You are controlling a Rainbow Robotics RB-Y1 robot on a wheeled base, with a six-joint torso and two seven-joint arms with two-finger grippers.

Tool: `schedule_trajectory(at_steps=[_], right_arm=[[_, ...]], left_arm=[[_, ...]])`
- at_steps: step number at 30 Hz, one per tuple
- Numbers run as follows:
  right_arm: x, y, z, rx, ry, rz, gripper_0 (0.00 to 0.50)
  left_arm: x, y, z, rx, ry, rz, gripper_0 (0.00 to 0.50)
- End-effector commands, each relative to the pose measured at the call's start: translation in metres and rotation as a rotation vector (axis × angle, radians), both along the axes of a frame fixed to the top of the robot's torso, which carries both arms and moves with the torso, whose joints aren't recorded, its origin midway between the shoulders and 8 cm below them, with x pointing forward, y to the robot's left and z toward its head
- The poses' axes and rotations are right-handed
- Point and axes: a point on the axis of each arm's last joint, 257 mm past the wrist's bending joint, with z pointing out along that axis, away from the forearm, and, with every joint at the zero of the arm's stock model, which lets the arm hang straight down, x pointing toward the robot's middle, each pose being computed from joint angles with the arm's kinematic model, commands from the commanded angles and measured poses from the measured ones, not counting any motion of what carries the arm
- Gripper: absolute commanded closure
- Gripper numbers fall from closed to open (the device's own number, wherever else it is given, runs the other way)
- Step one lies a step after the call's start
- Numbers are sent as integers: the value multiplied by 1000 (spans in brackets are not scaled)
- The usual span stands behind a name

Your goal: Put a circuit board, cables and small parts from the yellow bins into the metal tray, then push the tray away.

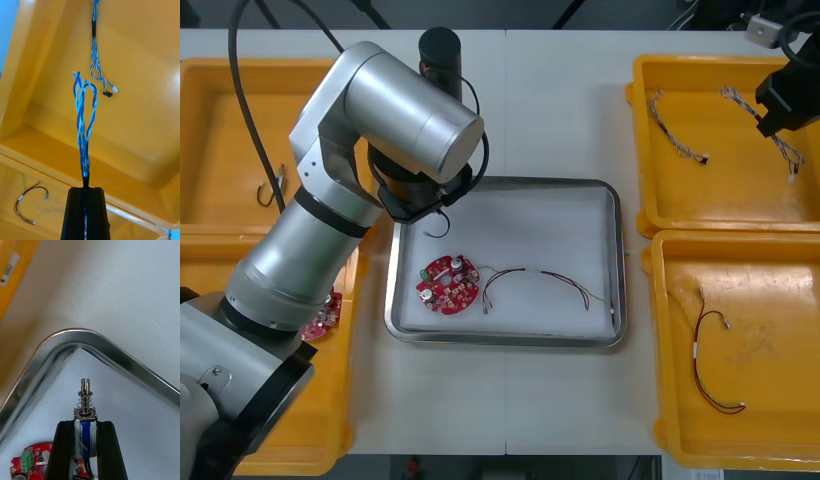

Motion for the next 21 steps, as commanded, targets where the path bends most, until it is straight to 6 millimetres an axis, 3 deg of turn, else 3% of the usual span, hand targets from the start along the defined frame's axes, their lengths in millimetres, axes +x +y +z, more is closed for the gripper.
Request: schedule_trajectory(at_steps=[1,21], right_arm=[[2,-8,40,-57,-119,26,500],[1,10,13,-68,-130,54,500]], left_arm=[[6,-24,-9,-1,-32,-37,500],[-4,-31,-39,-27,35,3,492]])
